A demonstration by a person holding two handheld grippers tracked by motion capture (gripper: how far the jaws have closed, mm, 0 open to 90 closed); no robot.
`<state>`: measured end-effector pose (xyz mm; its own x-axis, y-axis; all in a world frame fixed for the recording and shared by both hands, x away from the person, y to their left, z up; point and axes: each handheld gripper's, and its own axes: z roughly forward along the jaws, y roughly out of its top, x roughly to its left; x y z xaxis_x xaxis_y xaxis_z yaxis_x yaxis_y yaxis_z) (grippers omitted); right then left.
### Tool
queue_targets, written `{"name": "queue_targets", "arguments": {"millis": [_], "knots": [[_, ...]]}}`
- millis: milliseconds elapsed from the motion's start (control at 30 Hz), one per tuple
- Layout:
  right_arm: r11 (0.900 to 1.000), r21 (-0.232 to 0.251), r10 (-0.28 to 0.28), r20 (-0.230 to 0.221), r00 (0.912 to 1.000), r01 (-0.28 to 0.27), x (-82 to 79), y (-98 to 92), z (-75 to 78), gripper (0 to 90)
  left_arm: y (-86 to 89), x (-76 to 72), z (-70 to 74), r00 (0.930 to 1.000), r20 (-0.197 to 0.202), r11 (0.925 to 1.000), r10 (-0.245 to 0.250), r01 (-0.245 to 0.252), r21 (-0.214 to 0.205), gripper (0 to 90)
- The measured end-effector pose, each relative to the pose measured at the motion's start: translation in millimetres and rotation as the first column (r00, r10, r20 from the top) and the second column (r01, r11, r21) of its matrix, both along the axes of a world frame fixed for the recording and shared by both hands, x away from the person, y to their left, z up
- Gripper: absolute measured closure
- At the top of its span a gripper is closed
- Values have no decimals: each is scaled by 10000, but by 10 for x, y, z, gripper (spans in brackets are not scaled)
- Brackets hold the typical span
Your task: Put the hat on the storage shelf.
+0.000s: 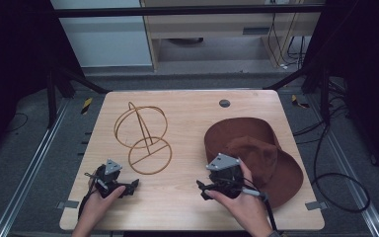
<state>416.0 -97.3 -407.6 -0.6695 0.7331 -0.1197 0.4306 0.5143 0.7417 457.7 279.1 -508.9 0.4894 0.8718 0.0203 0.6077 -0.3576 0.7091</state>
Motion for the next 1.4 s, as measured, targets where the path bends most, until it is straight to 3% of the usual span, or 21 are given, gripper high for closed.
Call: {"name": "queue_targets", "arguments": {"millis": [233, 500, 633, 1000, 1400], "knots": [[9997, -164, -171, -467, 9988, 164, 83, -399, 71, 84, -4, -2, -1, 10000, 13, 10000, 22, -22, -28, 0], [9977, -412, -570, -786, 9953, 539, 142, -727, 139, 83, -4, -3, -2, 10000, 17, 10000, 23, -23, -27, 0], [9978, -426, -557, -1220, 9910, 508, 186, -866, 190, 91, -5, -3, -2, 10000, 18, 10000, 24, -24, -28, 0], [9972, -626, -478, -1015, 9937, 416, 294, -1096, 408, 87, -10, -7, -2, 10000, 23, 10000, 57, -57, -37, 0], [9948, -932, -539, -1429, 9883, 407, 448, -1272, 607, 150, -10, -6, -2, 10000, 15, 10000, 44, -44, -34, 0]]}}
